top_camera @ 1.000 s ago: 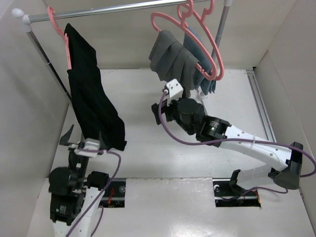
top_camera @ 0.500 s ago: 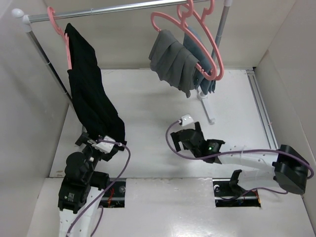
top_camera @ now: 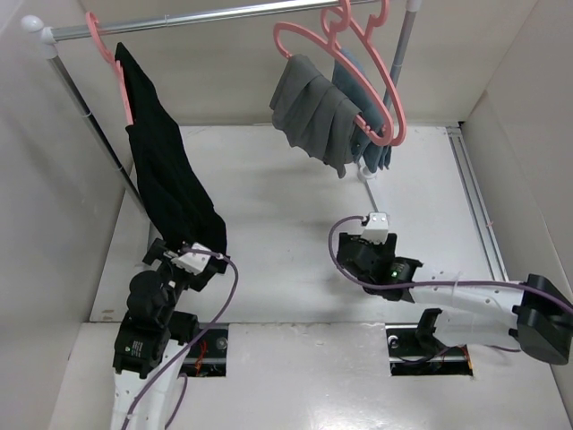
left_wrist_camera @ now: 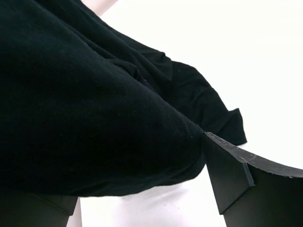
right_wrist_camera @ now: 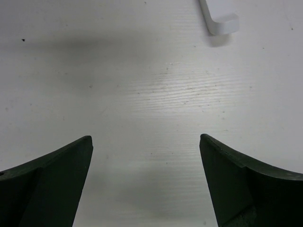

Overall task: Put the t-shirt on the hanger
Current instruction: Hang the hanger with tshirt onto the clothesline

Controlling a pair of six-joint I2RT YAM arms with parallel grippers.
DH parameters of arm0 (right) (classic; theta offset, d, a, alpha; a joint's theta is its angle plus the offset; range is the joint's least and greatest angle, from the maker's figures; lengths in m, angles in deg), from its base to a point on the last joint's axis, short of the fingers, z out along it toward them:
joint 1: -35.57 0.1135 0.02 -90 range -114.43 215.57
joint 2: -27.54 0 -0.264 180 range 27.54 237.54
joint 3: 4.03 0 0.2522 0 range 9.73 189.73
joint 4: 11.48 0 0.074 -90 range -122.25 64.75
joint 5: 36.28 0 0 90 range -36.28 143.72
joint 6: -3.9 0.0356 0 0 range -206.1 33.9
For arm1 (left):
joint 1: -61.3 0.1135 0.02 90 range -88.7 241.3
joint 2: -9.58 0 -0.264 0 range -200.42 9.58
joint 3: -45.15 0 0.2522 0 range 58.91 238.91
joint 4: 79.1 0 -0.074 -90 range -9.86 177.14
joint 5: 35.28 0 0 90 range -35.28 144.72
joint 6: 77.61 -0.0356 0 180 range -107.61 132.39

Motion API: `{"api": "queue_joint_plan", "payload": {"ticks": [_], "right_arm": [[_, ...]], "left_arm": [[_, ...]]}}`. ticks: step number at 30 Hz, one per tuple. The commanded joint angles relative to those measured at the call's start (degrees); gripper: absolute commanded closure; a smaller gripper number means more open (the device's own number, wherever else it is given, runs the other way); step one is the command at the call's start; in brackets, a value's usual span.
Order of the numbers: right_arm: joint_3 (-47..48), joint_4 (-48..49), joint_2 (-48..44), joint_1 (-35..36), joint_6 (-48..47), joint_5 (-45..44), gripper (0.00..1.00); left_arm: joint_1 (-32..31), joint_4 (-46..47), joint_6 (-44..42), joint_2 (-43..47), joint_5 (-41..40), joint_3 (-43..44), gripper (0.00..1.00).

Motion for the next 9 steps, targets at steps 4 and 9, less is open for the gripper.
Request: {"api": "queue_joint_plan", "payload": {"ticks": [4,9], "right_arm": [[7.63,-8.16,4.27,-0.14,4.30,-3.28,0.01],[13.59,-8.78,8.57,-0.14,0.72,-2.75,0.01]], "left_arm": [[0.20,3.90,1.74,12.47,-1.36,-0.09,0.00],[0.20,3.90,1.74,12.47,-1.36,-0.09,0.00]]}}
